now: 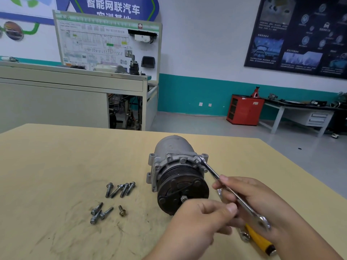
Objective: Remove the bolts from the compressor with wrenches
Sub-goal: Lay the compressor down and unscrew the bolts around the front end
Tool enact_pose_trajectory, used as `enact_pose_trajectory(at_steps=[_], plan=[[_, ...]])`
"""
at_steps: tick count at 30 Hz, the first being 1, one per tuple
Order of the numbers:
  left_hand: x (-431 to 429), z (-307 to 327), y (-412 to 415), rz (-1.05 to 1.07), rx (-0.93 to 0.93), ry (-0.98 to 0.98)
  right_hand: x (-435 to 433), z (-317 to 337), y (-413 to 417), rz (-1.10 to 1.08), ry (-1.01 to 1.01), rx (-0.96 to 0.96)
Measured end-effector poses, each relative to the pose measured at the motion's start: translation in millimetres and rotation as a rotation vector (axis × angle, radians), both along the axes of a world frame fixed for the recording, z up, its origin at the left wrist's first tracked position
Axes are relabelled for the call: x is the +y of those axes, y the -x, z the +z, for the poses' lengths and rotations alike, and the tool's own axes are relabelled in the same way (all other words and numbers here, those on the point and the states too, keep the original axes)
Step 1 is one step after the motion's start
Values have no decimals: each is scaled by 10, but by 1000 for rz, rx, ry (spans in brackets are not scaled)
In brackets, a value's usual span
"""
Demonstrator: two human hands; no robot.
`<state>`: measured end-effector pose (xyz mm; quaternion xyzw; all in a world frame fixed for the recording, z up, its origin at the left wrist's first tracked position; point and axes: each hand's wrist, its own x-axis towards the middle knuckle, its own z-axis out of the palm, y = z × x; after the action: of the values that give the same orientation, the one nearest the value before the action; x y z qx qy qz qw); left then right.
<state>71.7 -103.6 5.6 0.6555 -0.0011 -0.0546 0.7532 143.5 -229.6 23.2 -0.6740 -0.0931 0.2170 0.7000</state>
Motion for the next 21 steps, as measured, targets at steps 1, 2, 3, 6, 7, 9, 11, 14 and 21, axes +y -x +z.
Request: enact_pose_trajectory(at_steps=[1, 2, 3, 6, 7, 9, 11, 14, 21], plan=[[47, 22, -21, 41, -70, -76, -20, -8, -15, -22, 3, -30], [99, 46, -46, 102, -136, -140, -32, -14, -19, -39, 3, -52], [151, 72, -72, 173, -191, -198, -34, -17, -12, -47, 4, -63], [270, 135, -140, 307, -264, -332, -2, -43, 56, -42, 24, -59], [283, 143, -153, 311, -265, -361, 20, -57, 85, -44, 26, -53], [266, 135, -165, 293, -244, -379, 60, -93, 132, -76, 3, -48], [229, 101, -181, 279, -221, -384, 84, -124, 152, -117, 11, -81], [191, 78, -234, 229, -163, -386, 116, -146, 178, -118, 77, -132], [103, 58, -332, 263, -66, -279, 123, -155, 232, -134, 186, -272]])
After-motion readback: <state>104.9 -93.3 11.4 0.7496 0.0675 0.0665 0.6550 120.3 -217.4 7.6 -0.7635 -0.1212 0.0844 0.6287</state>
